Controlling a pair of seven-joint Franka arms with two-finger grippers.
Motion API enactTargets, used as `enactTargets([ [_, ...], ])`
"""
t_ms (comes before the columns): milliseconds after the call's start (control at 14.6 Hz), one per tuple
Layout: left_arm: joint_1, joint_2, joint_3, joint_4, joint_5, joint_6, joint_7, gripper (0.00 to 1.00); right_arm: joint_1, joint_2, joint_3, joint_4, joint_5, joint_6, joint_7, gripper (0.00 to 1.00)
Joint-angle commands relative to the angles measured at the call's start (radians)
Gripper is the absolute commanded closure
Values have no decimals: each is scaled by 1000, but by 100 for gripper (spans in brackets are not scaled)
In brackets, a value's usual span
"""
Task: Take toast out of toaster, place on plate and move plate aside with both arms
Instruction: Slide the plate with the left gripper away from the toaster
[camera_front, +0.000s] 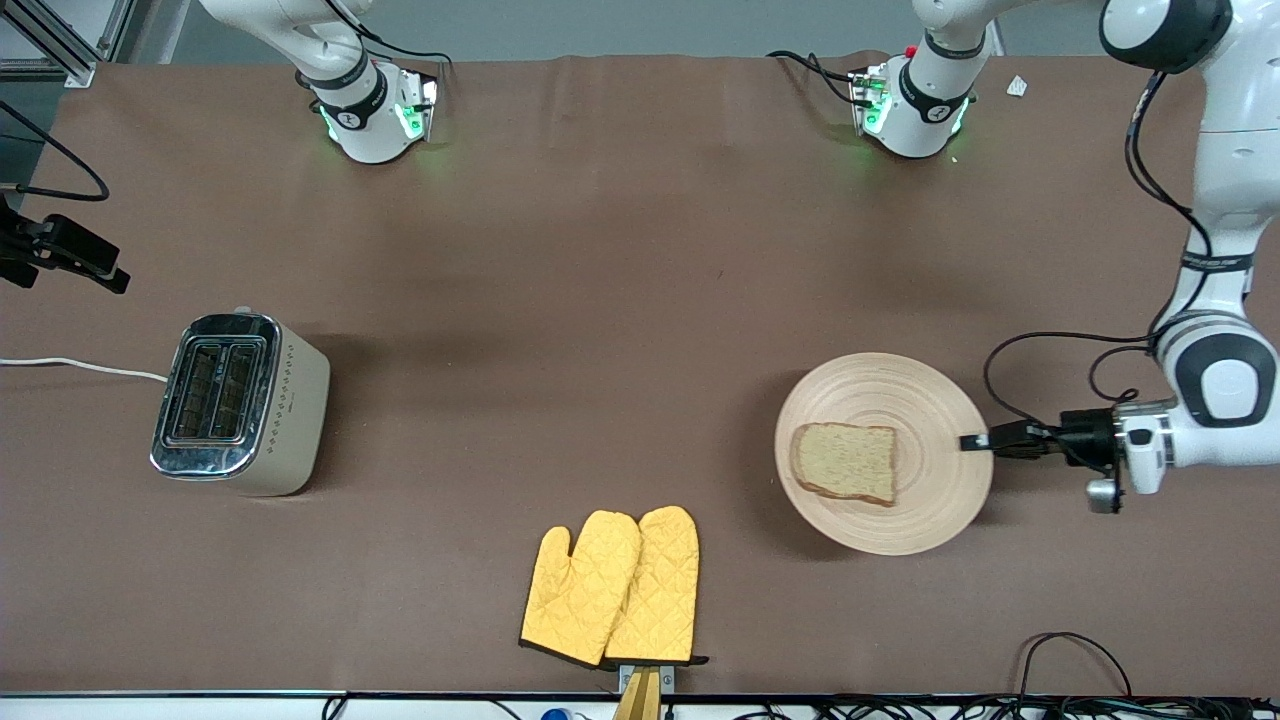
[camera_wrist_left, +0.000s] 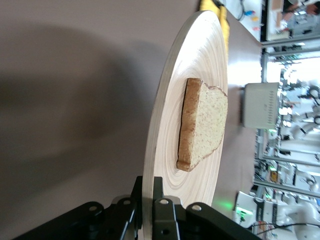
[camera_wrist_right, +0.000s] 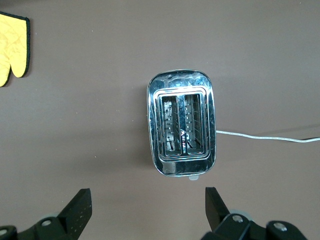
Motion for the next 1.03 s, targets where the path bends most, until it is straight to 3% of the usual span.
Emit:
enactTargets([
  [0, 54, 32, -8, 11, 11, -27, 12, 100, 7, -16, 2, -16, -21, 8, 2, 0],
  [412, 102, 88, -3, 11, 8, -21, 13, 97, 7, -16, 2, -17, -19, 13, 2, 0],
  [756, 94, 87, 3, 58, 80, -10, 7, 56, 7, -16, 2, -16, -19, 11, 2, 0],
  [962, 97, 84, 3, 80, 115, -10, 9, 26, 7, -16, 2, -14, -19, 13, 2, 0],
])
